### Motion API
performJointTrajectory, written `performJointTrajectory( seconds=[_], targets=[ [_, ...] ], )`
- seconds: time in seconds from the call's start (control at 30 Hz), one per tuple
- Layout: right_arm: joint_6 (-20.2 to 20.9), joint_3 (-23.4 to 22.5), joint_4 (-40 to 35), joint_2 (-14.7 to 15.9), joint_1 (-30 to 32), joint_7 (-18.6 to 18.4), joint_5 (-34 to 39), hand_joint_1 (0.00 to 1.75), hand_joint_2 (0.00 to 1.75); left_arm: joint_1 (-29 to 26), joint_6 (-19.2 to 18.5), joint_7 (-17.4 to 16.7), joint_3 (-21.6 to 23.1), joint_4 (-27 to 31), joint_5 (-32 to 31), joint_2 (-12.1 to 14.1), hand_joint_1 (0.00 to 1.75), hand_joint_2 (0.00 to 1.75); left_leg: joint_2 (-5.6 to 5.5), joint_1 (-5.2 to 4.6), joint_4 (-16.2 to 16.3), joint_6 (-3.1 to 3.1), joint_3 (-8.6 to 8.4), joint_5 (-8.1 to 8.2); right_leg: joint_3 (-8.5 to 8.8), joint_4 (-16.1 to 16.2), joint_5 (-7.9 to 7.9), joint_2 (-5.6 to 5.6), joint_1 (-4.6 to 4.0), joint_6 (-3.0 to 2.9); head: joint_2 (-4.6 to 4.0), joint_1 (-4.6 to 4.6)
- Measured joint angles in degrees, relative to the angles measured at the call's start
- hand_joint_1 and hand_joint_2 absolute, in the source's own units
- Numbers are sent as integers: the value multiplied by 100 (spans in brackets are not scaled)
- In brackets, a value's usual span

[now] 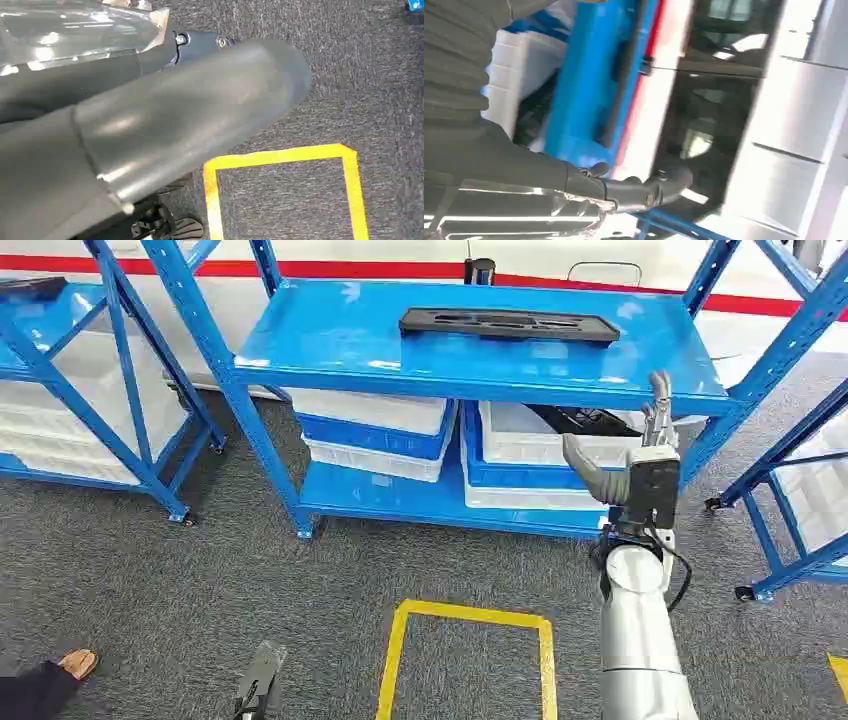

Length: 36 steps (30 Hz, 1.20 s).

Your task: Take the parts from the cabinet and place them on the table.

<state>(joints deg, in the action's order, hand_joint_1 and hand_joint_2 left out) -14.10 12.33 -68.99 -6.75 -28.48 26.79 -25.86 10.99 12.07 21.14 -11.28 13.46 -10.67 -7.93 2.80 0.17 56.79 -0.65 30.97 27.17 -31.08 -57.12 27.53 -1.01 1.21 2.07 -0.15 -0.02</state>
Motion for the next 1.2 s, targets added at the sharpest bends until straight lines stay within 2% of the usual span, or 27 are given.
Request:
performJointTrajectory(
  seconds=[0.1,0.33,0.37,0.4,0.5,0.57,0.63,0.67,0.7,0.73,0.77,0.8,0.83,0.87,0.9,0.93,0.97,1.0,1.03,1.07,1.1,1.13,1.17,1.2],
  targets=[
    [96,149,-378,15,-361,-221,61,0,175,-21,-7,0,0,-2,-17,9,0,0,6,3,0,-2,-4,-1,-3,0,-2,3,0,2,0,2],
    [483,566,-983,31,-1207,-1022,282,0,175,-68,-55,-37,2,-20,-74,44,0,0,2,1,0,-3,-1,-2,-3,-1,-2,1,0,2,0,2],
    [542,627,-1007,26,-1319,-1126,310,0,175,-84,-61,-53,2,-20,-74,53,0,0,2,-5,15,-7,4,4,-2,7,-6,1,11,7,0,2],
    [595,693,-1013,22,-1446,-1224,330,0,175,-100,-70,-66,2,-22,-72,70,0,0,2,-7,38,-17,26,12,1,1,-9,1,69,15,0,-4],
    [767,972,-987,-44,-1737,-1475,426,0,175,-145,-116,-133,2,-39,-55,129,0,0,1,-1,57,-28,51,18,-12,1,-11,1,64,20,0,-7],
    [820,1110,-943,-81,-1901,-1525,463,0,175,-161,-107,-162,2,-46,-46,162,0,0,-4,-10,67,-45,65,21,-15,13,-21,-3,73,38,0,-2],
    [839,1189,-924,-125,-1968,-1558,476,0,175,-177,-98,-181,2,-50,-46,188,0,0,-13,-15,14,-107,54,-4,12,-64,-117,2,28,146,0,-7],
    [841,1189,-917,-129,-1984,-1578,479,0,175,-180,-94,-181,2,-50,-46,186,0,0,-21,54,-79,-166,-20,-51,-86,-107,-46,10,17,140,0,7],
    [844,1198,-909,-129,-2011,-1582,483,0,175,-182,-92,-186,2,-50,-46,181,0,0,-16,43,-100,-179,-33,-70,-117,-232,34,16,44,108,-2,7],
    [844,1204,-902,-129,-2055,-1582,485,0,175,-182,-83,-188,-2,-50,-46,192,0,0,-18,51,-98,-202,-12,-82,-292,-570,197,43,33,34,0,11],
    [846,1215,-893,-131,-2079,-1582,485,0,175,-186,-74,-188,-6,-50,-46,197,0,0,-16,52,-98,-204,-3,-85,-515,-974,364,54,42,-8,0,31],
    [846,1226,-887,-133,-2080,-1582,485,0,175,-192,-72,-188,-9,-50,-46,195,0,0,-15,52,-96,-204,4,-85,-766,-1467,533,73,45,19,0,31],
    [846,1237,-876,-133,-2068,-1582,485,0,175,-198,-72,-188,-9,-50,-46,190,0,0,-15,52,-92,-202,3,-84,-939,-1793,610,80,48,64,0,37],
    [846,1241,-858,-129,-2058,-1582,485,0,175,-205,-72,-188,-11,-50,-46,181,0,0,-16,59,-91,-199,-7,-82,-992,-1813,560,79,66,109,0,35],
    [846,1241,-847,-122,-2060,-1584,485,0,175,-209,-72,-188,-11,-52,-46,181,0,0,-17,83,-83,-181,-16,-70,-925,-1574,411,76,87,161,0,37],
    [846,1244,-843,-122,-2069,-1584,485,0,175,-209,-70,-188,-13,-50,-46,181,0,0,-22,107,-76,-132,-28,-38,-766,-1148,163,73,111,283,0,35],
    [846,1256,-839,-127,-2084,-1584,487,0,175,-209,-64,-190,-13,-52,-46,181,0,0,-23,140,-61,-69,-47,9,-554,-593,-122,50,146,374,0,37],
    [846,1261,-832,-125,-2097,-1584,487,0,175,-209,-61,-190,-15,-52,-46,190,0,0,-13,137,-40,3,-52,53,-405,-171,-265,-28,178,433,0,44],
    [846,1267,-817,-116,-2111,-1584,487,0,175,-206,-61,-192,-15,-50,-46,197,0,0,-4,126,-8,54,-44,85,-416,-88,-13,-11,82,217,0,61],
    [846,1285,-808,-125,-2111,-1584,485,0,175,-207,-63,-192,-15,-50,-46,199,0,0,18,100,-31,102,-21,104,-347,-110,-75,-12,73,96,0,26],
    [841,1287,-801,-122,-2090,-1587,483,0,175,-216,-83,-195,-15,-50,-44,199,0,0,23,123,-8,137,-65,102,-367,-110,-105,16,102,14,0,0],
    [811,1283,-782,-105,-2076,-1584,476,0,175,-219,-120,-197,-15,-50,-44,199,0,0,16,139,-17,169,-98,99,-347,-121,-99,29,87,-46,0,11],
    [787,1283,-782,-122,-2079,-1573,468,0,175,-214,-142,-210,-15,-50,-46,192,0,0,31,182,12,196,-105,106,-243,-122,-91,96,89,-92,0,-6],
    [761,1281,-780,-125,-2097,-1560,459,0,175,-208,-164,-214,-15,-48,-48,195,0,0,-50,203,198,201,-7,101,-179,-98,-53,105,94,-150,0,2]
  ],
)
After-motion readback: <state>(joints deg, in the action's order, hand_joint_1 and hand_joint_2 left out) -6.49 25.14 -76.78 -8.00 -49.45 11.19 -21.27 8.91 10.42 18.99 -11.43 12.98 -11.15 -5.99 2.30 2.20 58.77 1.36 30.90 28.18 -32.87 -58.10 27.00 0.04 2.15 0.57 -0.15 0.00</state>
